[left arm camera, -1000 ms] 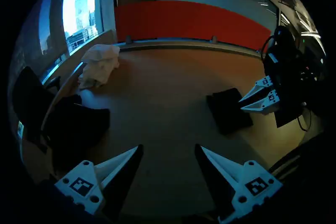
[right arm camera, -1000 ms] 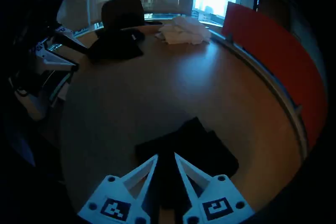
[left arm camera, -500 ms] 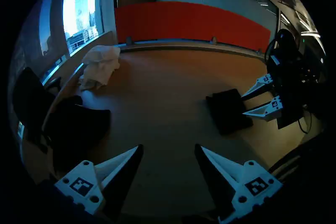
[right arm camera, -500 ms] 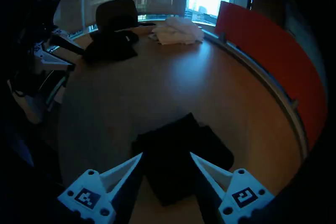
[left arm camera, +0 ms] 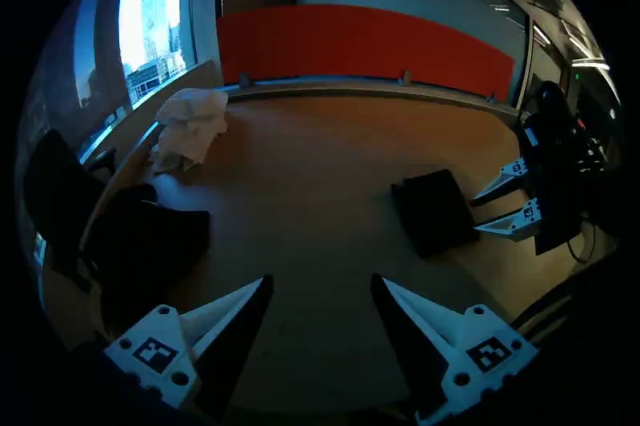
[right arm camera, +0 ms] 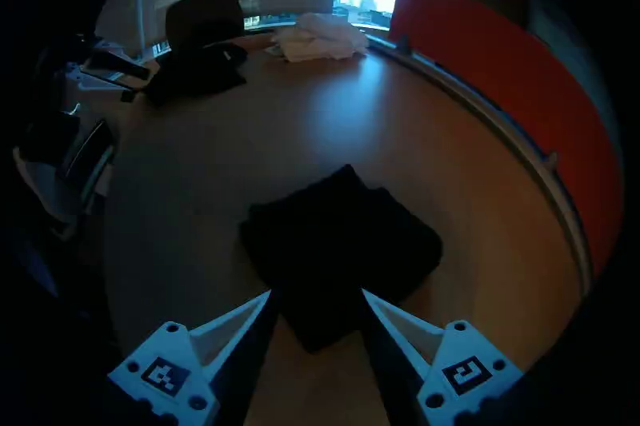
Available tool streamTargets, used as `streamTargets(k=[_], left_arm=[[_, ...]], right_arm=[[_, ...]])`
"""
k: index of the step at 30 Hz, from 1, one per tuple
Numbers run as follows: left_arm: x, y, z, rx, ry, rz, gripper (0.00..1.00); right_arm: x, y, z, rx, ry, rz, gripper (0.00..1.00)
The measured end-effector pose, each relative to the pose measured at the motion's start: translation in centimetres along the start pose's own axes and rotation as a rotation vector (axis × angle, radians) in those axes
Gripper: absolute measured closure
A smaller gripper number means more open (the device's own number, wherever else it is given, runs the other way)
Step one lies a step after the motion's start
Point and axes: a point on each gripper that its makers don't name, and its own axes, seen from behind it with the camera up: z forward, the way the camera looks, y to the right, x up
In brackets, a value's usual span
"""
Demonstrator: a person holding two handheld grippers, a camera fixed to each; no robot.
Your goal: Fold towel
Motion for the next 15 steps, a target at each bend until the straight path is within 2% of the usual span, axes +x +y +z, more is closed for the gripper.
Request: streamTargets(k=[8, 15], left_arm=[[0.0, 0.2, 0.0, -0.003, 0.000, 0.006, 0.10], [-0.2, 0.2, -0.1, -0.003, 0.000, 0.002, 0.10]], right_arm=[[-2.3, 0.4, -0.4, -0.013, -0.028, 0.022, 0.32], [-4.5, 0.1, 0.0, -0.019, -0.059, 0.042, 0.32]])
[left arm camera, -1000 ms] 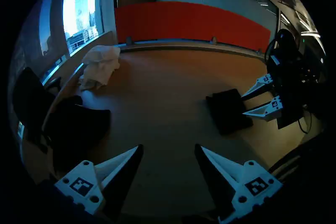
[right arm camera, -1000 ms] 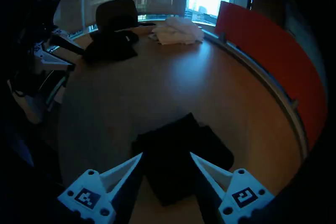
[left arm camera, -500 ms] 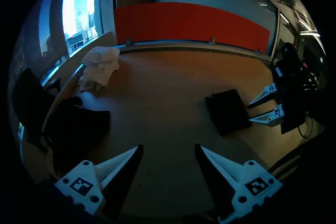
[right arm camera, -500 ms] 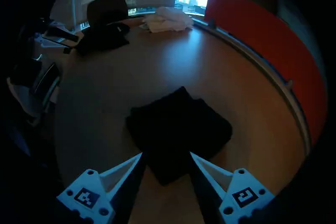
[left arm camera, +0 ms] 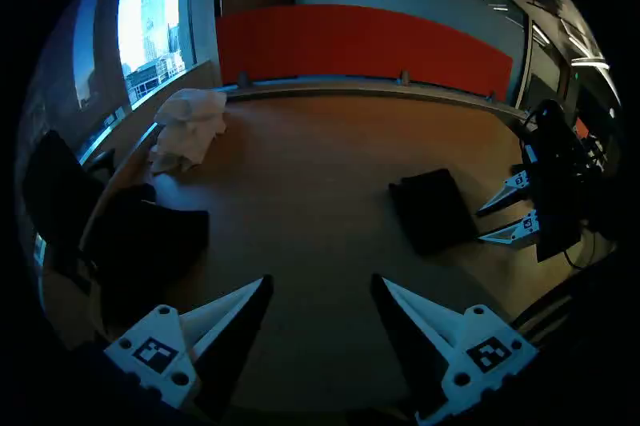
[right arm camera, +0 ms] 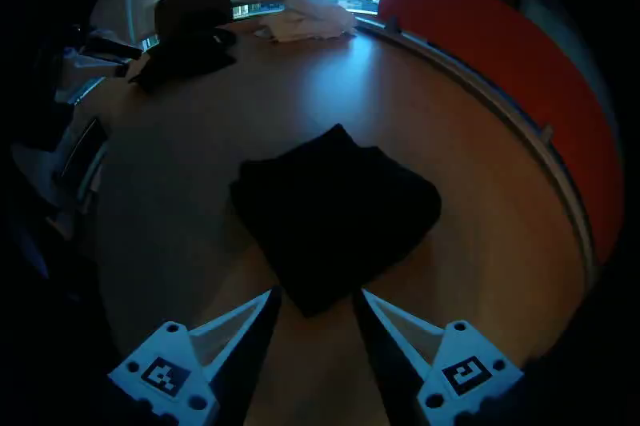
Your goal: Fold towel
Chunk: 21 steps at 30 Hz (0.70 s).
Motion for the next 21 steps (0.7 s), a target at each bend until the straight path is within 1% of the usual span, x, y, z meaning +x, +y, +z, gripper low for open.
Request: streamTargets(k=[4, 9, 14, 16, 21], left_arm=[[-0.1, 0.0, -0.1, 0.000, -0.001, 0.003, 0.10], [-0.1, 0.1, -0.1, 0.001, -0.003, 0.005, 0.10], [-0.1, 0.0, -0.1, 0.000, -0.002, 0.007, 0.10], [0.0, 0.1, -0.1, 0.000, -0.002, 0.008, 0.10], [-0.1, 0.1, -0.1, -0.001, -0.004, 0.008, 0.10]], right_arm=[[-0.9, -0.2, 0.3, -0.003, -0.011, 0.015, 0.32], [-1.2, -0.2, 0.6, -0.003, -0.012, 0.032, 0.36], [-1.6, -0.3, 0.8, 0.001, -0.016, 0.038, 0.43], [-1.7, -0.3, 0.9, 0.001, -0.017, 0.040, 0.49], [-1.7, -0.5, 1.0, 0.005, -0.015, 0.052, 0.59]])
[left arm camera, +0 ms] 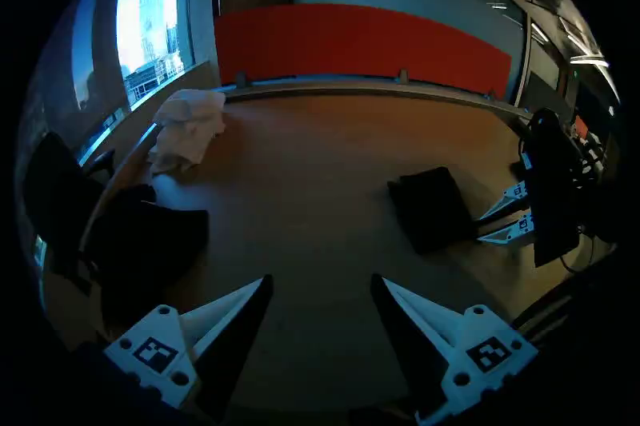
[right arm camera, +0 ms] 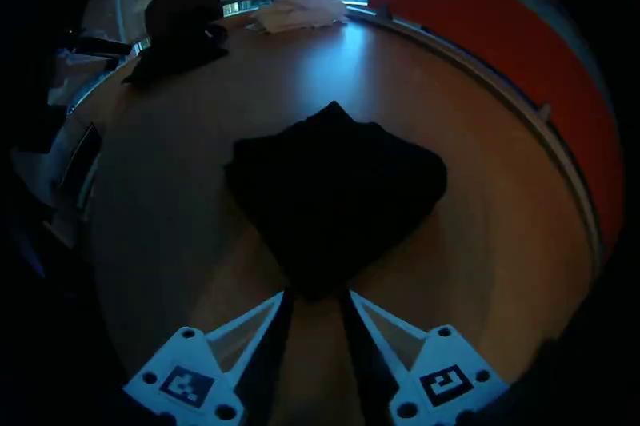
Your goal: Fold towel
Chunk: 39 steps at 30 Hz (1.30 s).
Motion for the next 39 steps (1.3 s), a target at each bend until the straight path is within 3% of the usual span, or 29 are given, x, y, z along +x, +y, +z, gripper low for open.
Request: streamTargets(k=[13, 24, 39], left_arm=[[0.0, 0.0, 0.1, -0.002, -0.001, 0.004, 0.10], [0.0, 0.3, 0.3, -0.015, 0.003, 0.008, 0.10], [2.4, 1.1, 0.8, -0.047, 0.059, 0.017, 0.10]], right_arm=[[0.1, -0.2, -0.1, -0.001, 0.011, 0.025, 0.92], [2.6, 0.7, -1.5, -0.040, 0.059, 0.023, 0.95], [13.1, 5.0, -6.9, -0.127, 0.191, -0.022, 0.95]])
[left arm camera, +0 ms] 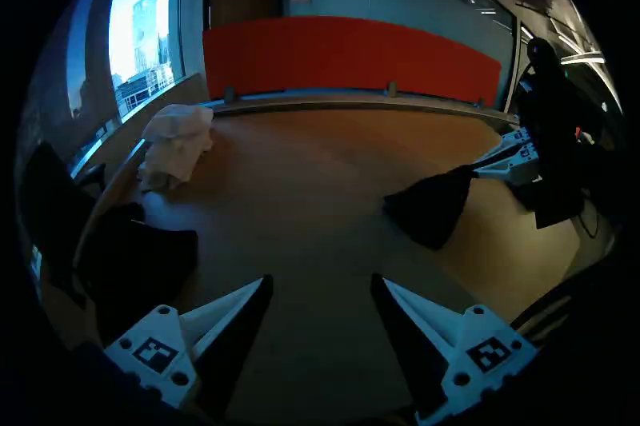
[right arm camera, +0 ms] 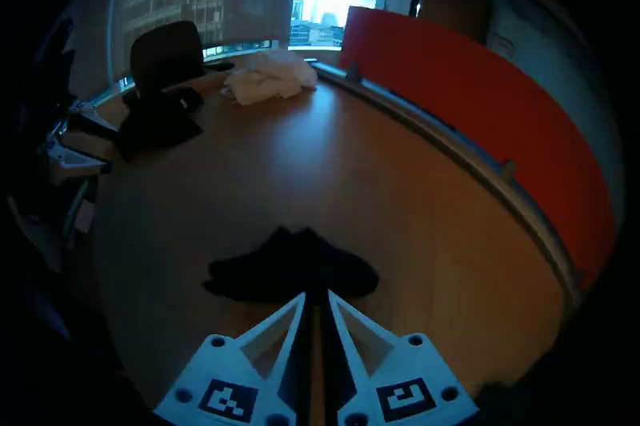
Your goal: Fold towel
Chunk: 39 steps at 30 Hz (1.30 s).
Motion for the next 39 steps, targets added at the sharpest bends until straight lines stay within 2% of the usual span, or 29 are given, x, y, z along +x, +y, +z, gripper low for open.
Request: streamTargets(k=[6, 12, 22, 39], left_arm=[[1.2, 0.1, 0.0, -0.012, 0.023, 0.010, 0.10], [2.2, 0.1, 0.1, -0.022, 0.036, 0.018, 0.10], [2.9, 0.6, 0.6, -0.041, 0.041, 0.021, 0.10], [3.6, 2.0, 1.4, -0.048, 0.030, 0.035, 0.10]], right_arm=[[3.7, 2.0, -1.7, -0.033, 0.046, -0.026, 0.95], [5.1, 4.5, -3.2, -0.071, 0.061, -0.026, 0.95], [4.1, 9.5, -6.0, -0.134, 0.036, -0.026, 0.95], [1.1, 17.4, -9.3, -0.194, -0.010, 0.016, 0.95]])
